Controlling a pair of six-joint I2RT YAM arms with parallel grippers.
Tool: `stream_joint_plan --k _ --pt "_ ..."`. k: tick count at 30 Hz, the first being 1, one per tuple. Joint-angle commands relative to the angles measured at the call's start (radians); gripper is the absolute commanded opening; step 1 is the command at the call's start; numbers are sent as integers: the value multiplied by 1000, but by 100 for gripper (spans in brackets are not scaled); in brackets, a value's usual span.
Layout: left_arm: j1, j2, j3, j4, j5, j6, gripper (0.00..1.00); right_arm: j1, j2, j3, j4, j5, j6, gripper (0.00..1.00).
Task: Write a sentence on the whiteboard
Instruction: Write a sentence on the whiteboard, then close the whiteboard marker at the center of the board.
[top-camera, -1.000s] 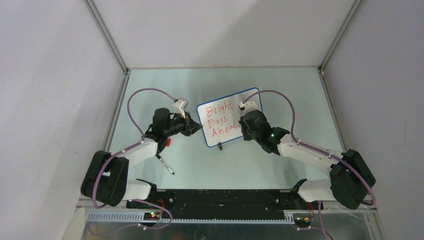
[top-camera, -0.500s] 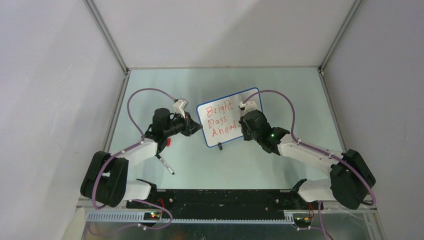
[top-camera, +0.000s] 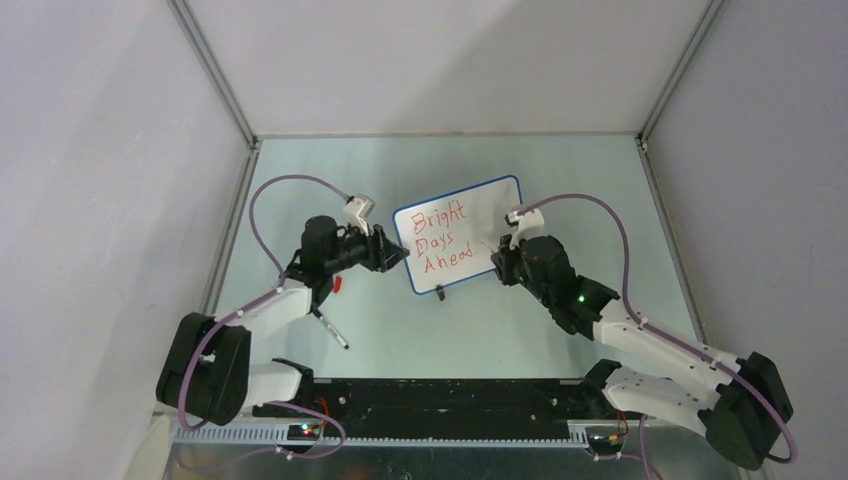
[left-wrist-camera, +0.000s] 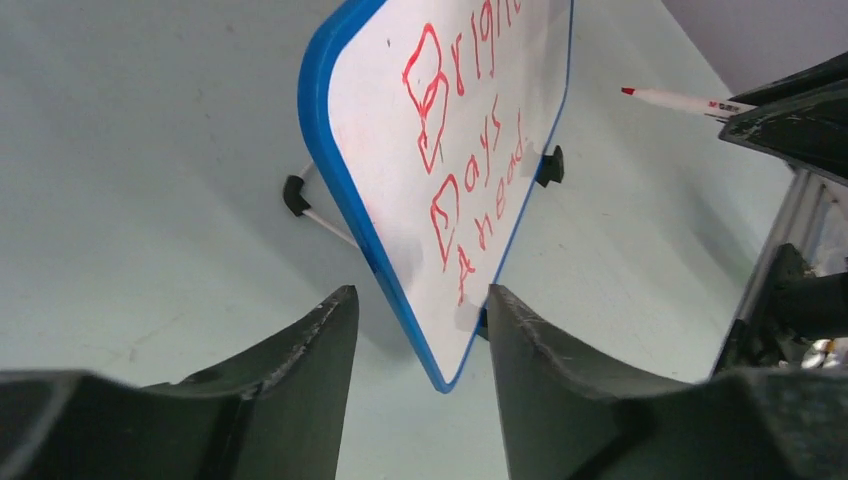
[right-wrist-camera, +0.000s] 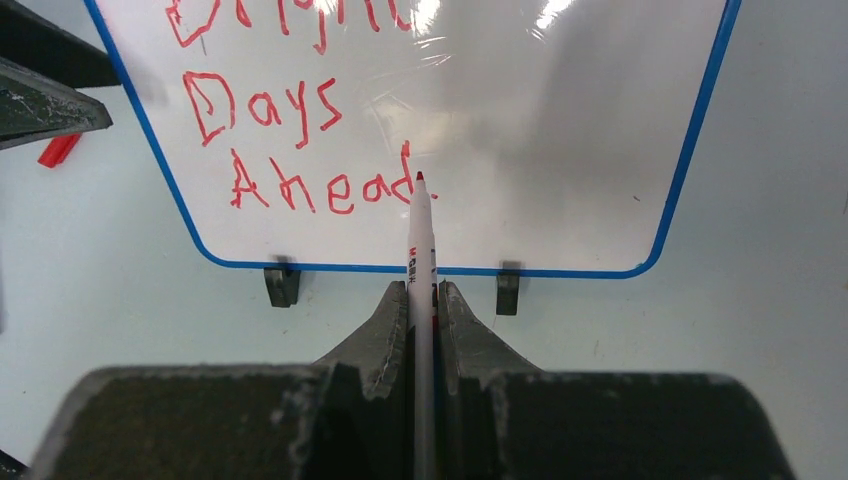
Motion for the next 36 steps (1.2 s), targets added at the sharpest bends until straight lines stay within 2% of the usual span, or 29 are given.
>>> stream_joint_plan --k 1,2,4,7,9,14,17,19,20,21,23,26,29,31,33,36 --pt "-7 -62 11 6 -31 33 63 17 -54 -56 125 21 -11 0" --pt "-6 -68 8 -4 -39 36 84 25 -56 -61 134 31 -13 0" --pt "-7 -110 1 -30 -74 52 97 44 -57 -66 146 54 -17 0" --pt "-6 -199 -15 -122 -183 100 99 77 -64 -76 165 98 -27 0" --pt "-7 -308 -40 -188 -313 112 99 94 -82 -83 166 118 -27 0" --pt "-6 -610 -118 -348 -741 50 99 118 -189 -126 192 144 -25 0" --pt "-7 -729 -169 -433 -899 -87 99 123 -242 -152 206 138 -14 0" --pt "-7 -798 -217 -478 -1010 -230 99 126 -270 -160 205 130 -3 0" --pt "-7 -838 -247 -499 -1106 -366 99 127 -284 -162 203 122 2 0" --pt "-4 -852 -257 -517 -1125 -396 99 129 -290 -165 201 116 5 0" --pt "6 -847 -228 -565 -1061 -386 99 133 -310 -171 195 110 8 0" --pt "6 -696 -64 -726 -1051 -372 99 138 -328 -179 174 108 25 0" --pt "4 -518 40 -853 -970 -351 99 143 -359 -198 168 86 36 0" --pt "3 -429 92 -885 -931 -334 93 148 -374 -205 172 74 38 0" --pt "4 -379 127 -915 -960 -322 89 151 -383 -211 177 56 44 0" --pt "3 -358 122 -921 -1001 -321 97 167 -385 -222 180 37 49 0"
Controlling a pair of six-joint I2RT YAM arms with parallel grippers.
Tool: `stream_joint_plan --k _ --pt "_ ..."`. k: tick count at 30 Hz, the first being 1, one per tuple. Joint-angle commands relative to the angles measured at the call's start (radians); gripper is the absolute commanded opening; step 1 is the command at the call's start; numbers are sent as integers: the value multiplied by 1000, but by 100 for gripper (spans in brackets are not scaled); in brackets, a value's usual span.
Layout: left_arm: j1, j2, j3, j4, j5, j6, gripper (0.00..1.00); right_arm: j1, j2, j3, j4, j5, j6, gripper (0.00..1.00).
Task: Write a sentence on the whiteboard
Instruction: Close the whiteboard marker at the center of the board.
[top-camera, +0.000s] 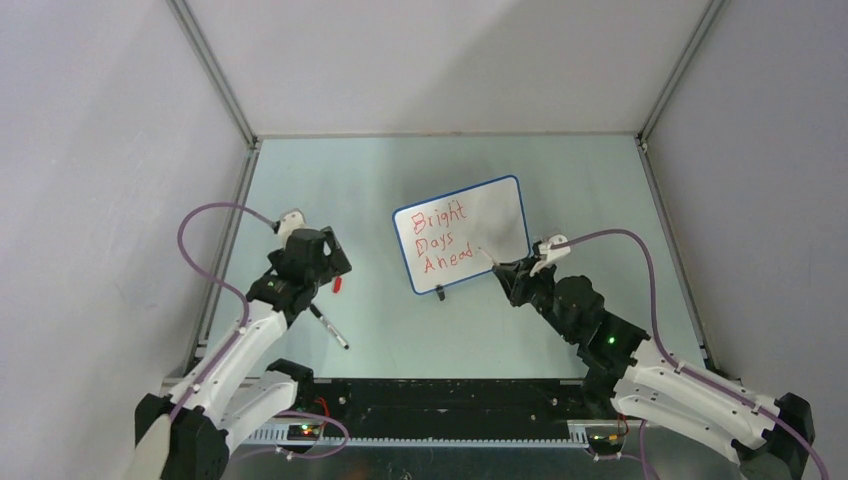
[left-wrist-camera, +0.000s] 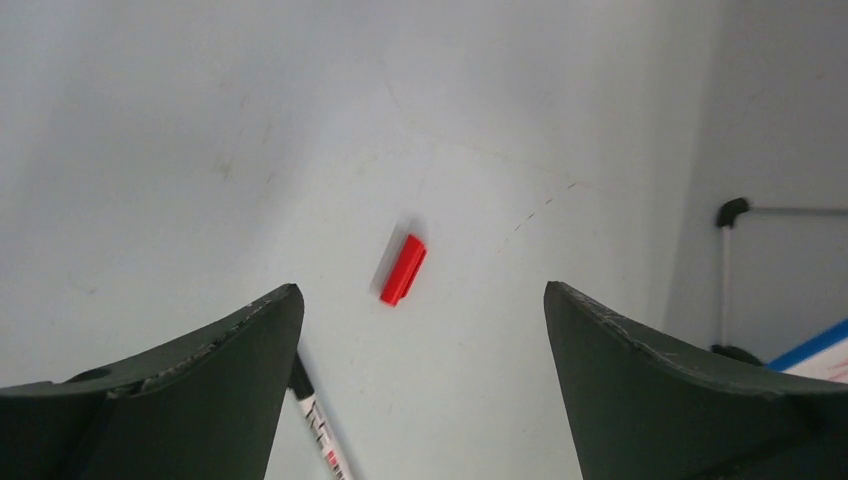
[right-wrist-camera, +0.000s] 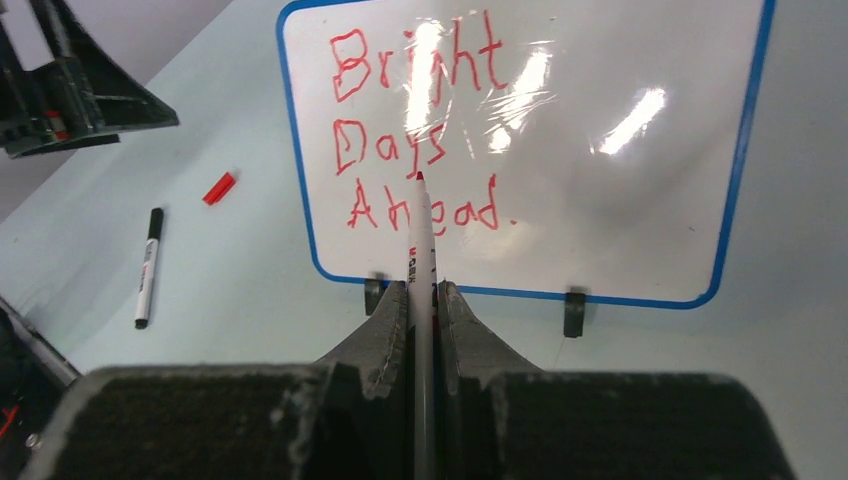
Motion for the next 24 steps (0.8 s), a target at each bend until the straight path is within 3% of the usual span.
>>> stream_joint_plan --k 1,5,10,16,24 --pt "1 28 13 -78 -31 7 98 24 -15 -10 30 -33 19 0" --pt "1 71 -39 1 2 62 92 42 -25 -32 48 -29 15 0" --pt "3 209 -21 47 32 106 74 45 -18 -40 68 -37 15 0" --pt "3 382 73 34 62 137 65 47 -11 -39 74 -37 12 0" --pt "13 580 203 -25 69 161 37 47 -13 -41 71 -22 4 0"
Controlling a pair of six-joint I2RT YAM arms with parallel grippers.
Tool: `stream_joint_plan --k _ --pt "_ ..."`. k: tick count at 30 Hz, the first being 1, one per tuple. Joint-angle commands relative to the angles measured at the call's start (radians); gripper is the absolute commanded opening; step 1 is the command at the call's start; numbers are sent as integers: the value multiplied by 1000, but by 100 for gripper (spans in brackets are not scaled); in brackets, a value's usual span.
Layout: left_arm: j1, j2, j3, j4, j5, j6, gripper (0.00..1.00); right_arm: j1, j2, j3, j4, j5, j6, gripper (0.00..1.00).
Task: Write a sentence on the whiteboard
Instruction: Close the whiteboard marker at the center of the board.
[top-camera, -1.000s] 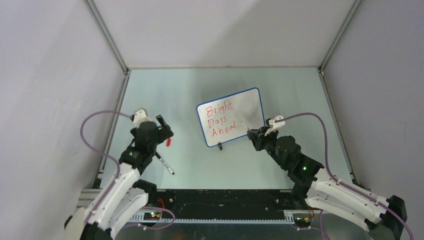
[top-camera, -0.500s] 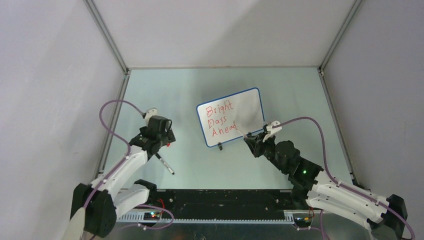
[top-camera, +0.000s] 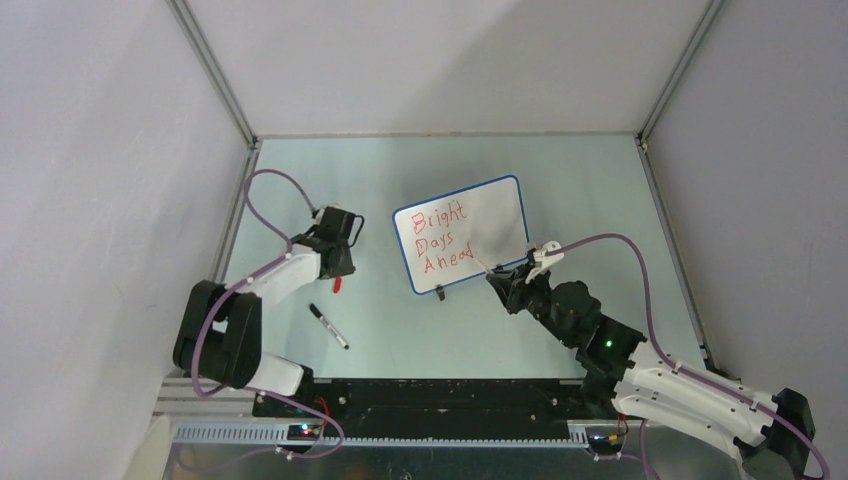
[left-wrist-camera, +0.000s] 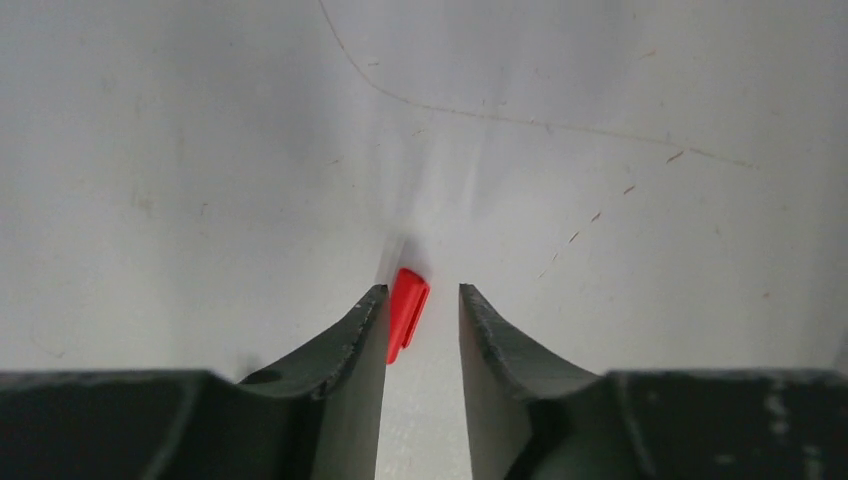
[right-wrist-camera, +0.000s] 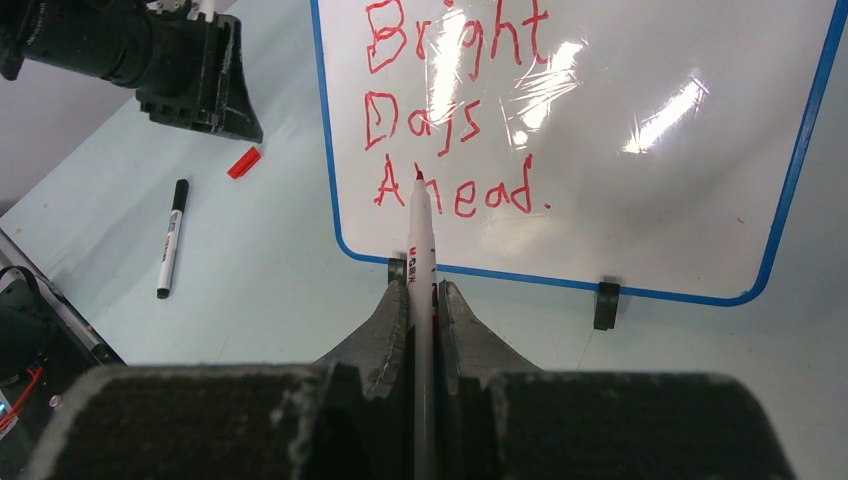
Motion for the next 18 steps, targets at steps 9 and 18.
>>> stream_joint_plan --k 9,18 --pt "25 129 58 -52 45 6 35 5 -10 1 34 24 -5 0" --pt "28 116 53 -45 67 3 0 6 -27 2 25 32 -13 0"
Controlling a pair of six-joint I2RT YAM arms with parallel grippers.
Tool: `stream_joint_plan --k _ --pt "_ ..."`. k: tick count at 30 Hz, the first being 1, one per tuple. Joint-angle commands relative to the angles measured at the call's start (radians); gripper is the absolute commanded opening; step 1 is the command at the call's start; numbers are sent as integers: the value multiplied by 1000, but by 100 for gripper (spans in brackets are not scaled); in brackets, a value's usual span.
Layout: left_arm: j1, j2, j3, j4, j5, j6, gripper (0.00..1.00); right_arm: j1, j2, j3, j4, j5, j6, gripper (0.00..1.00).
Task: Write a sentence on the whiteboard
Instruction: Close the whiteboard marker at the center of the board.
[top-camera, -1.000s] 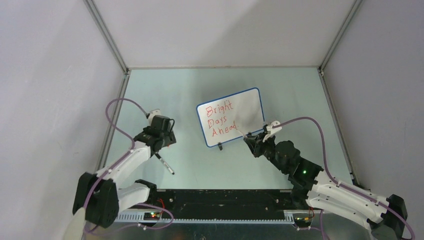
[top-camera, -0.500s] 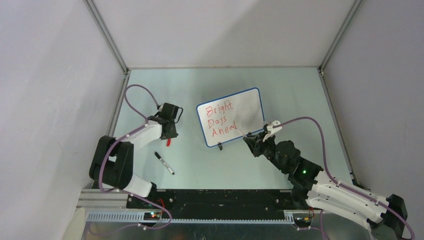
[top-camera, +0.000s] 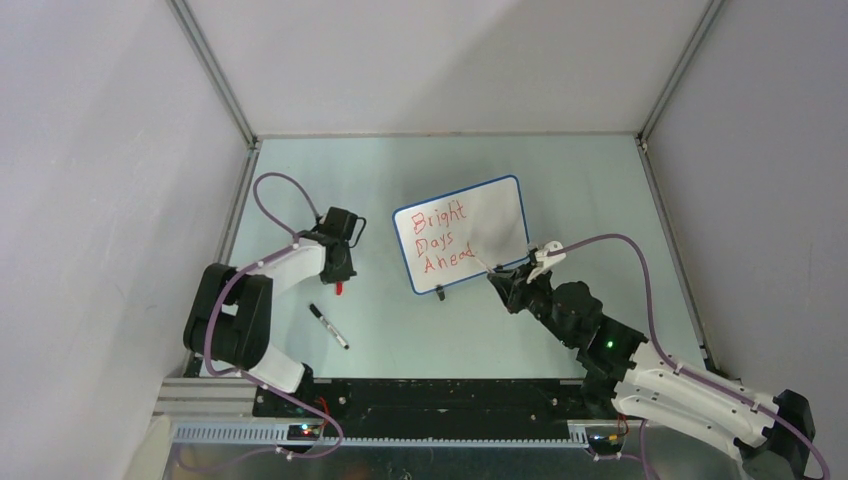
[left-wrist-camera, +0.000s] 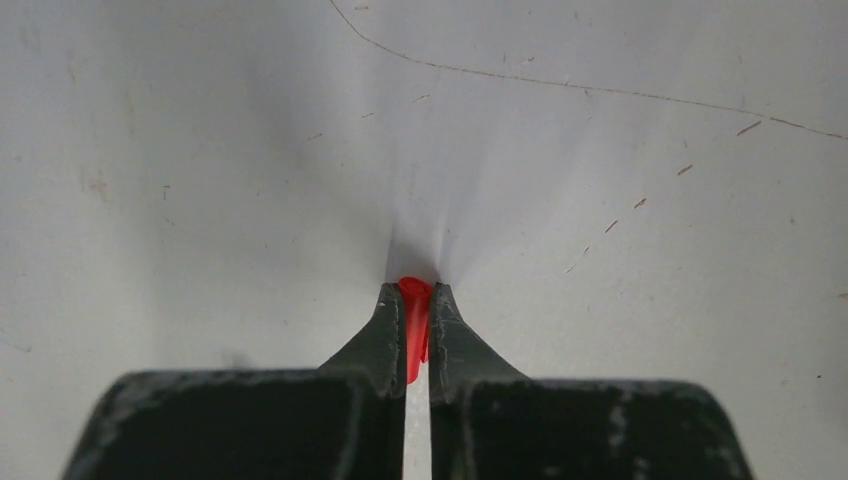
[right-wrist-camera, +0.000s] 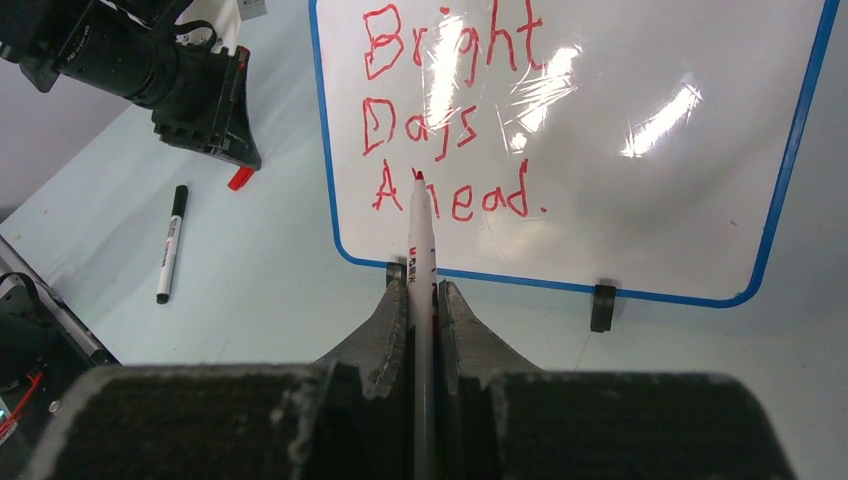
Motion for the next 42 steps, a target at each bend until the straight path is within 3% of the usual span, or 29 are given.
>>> stream_joint_plan --k 1,4,8,11,14,17,25,30,42 --pt "7 -65 -3 14 26 -19 0 5 -23 3 25 15 -12 0" --pt "9 -297 -111 129 114 -92 0 5 -29 4 27 -87 -13 0" --pt "9 -552 -230 273 254 -313 0 39 -16 4 56 -219 -5 0" --pt "6 -672 -306 358 297 -563 0 108 0 6 99 -205 -15 0" --pt "-21 -779 -332 362 294 -715 0 148 47 28 122 -185 -21 0" --pt "-46 -833 -319 280 236 -825 0 185 126 73 147 -186 -24 0" --pt "-59 -928 -341 241 247 -1010 0 297 376 248 189 -61 -65 0" --pt "-59 -951 -395 308 321 -1127 0 319 506 360 177 15 -104 0" --pt "-59 -972 -424 353 378 -1191 0 327 624 462 180 59 -149 0"
